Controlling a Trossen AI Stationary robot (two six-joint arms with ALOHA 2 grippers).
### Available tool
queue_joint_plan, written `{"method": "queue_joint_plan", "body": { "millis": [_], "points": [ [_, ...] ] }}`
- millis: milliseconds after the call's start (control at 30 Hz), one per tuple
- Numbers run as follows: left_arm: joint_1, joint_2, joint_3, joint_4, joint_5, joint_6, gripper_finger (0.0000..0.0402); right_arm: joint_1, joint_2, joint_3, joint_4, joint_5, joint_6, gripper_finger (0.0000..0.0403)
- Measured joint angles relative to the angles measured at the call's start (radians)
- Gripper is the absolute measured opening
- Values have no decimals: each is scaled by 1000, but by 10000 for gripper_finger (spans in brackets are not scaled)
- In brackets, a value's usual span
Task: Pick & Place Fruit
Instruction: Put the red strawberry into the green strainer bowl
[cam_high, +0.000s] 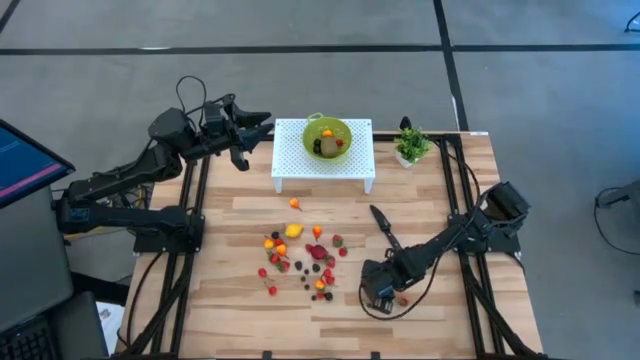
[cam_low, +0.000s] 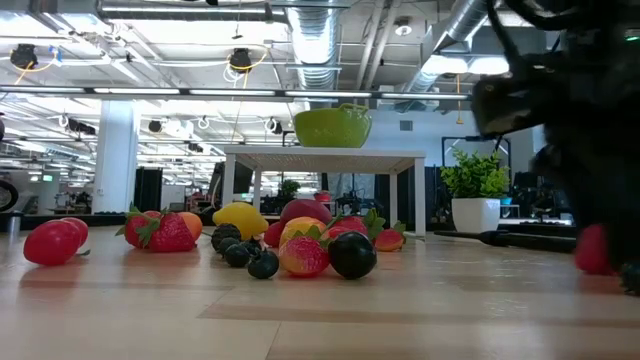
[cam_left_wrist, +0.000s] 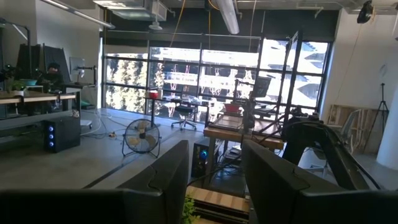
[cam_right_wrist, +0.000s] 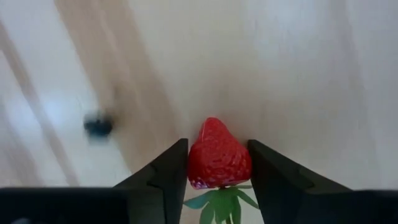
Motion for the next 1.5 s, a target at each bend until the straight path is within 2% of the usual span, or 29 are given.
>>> {"method": "queue_joint_plan", "body": {
  "millis": [133, 367, 600, 867, 1167, 1367, 1500],
  "points": [
    [0, 0, 0, 0, 0, 0, 142, -33, 1, 1, 45, 35, -53, 158],
    [0, 0, 0, 0, 0, 0, 142, -112, 0, 44, 76, 22, -203, 127],
    [0, 0, 0, 0, 0, 0, 142, -195, 0, 139, 66, 14, -404, 152],
    [0, 0, 0, 0, 0, 0, 142, -325, 0, 307, -53, 14, -654, 130],
    [0, 0, 0, 0, 0, 0, 142, -518, 0, 529, -108, 21, -937, 151],
    [0, 0, 0, 0, 0, 0, 142, -667, -1, 678, -103, 22, -1033, 135],
    [0, 0, 0, 0, 0, 0, 142, -759, -2, 743, -87, 22, -1055, 147]
  ]
}}
